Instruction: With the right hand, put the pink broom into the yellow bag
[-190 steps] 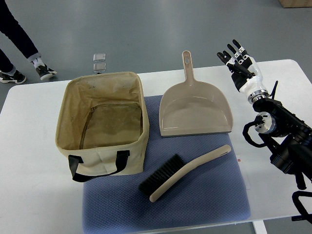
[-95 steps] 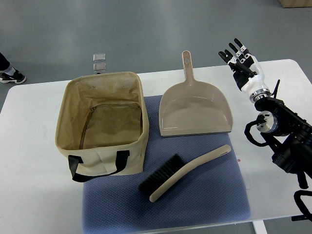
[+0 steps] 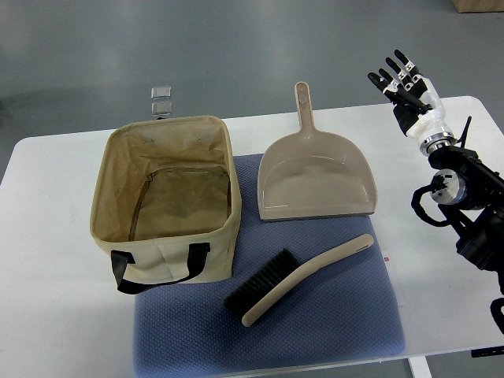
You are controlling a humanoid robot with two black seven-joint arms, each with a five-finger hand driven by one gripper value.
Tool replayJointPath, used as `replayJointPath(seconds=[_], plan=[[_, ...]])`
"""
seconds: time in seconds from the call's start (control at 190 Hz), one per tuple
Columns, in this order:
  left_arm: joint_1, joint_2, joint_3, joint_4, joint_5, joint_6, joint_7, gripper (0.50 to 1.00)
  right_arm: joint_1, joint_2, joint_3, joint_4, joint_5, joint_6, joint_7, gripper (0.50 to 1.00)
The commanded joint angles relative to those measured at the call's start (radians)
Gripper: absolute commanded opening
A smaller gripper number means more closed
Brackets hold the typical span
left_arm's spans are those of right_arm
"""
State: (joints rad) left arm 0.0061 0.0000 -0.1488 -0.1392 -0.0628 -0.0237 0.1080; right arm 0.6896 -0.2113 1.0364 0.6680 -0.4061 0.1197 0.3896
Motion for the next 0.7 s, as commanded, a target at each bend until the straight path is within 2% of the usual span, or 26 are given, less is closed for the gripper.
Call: replayJointPath(seconds=[0.0,0.215,0.389,0.551,0.693], plan=[[0.0,0.0,0.0,0.0,0.0,-0.001,-0.001,1.0,0.016,-0.019,-0.001,-0.007,0.0,-0.002,-0.001,0.93],[0.0,0.0,0.0,0.0,0.0,-0.001,-0.001,1.0,0.045,-0.076,-0.064,0.002,-0.022,0.001,0.0,0.93],[0.0,0.0,0.0,0.0,0.0,0.001,-0.001,1.0,0.05,-0.175,-0.199,0.07,-0.112,0.006,0.003,0.93],[0.0,0.0,0.0,0.001,0.0,0.001,-0.001,1.0,0.042,-0.29,-0.271,0.24,-0.355,0.023,0.003,0.93],[0.0,0.0,0.0,0.0,0.0,0.001,-0.001,1.0,0.041,-0.372,-0.337,0.321,-0.574,0.109,0.003,0.928]])
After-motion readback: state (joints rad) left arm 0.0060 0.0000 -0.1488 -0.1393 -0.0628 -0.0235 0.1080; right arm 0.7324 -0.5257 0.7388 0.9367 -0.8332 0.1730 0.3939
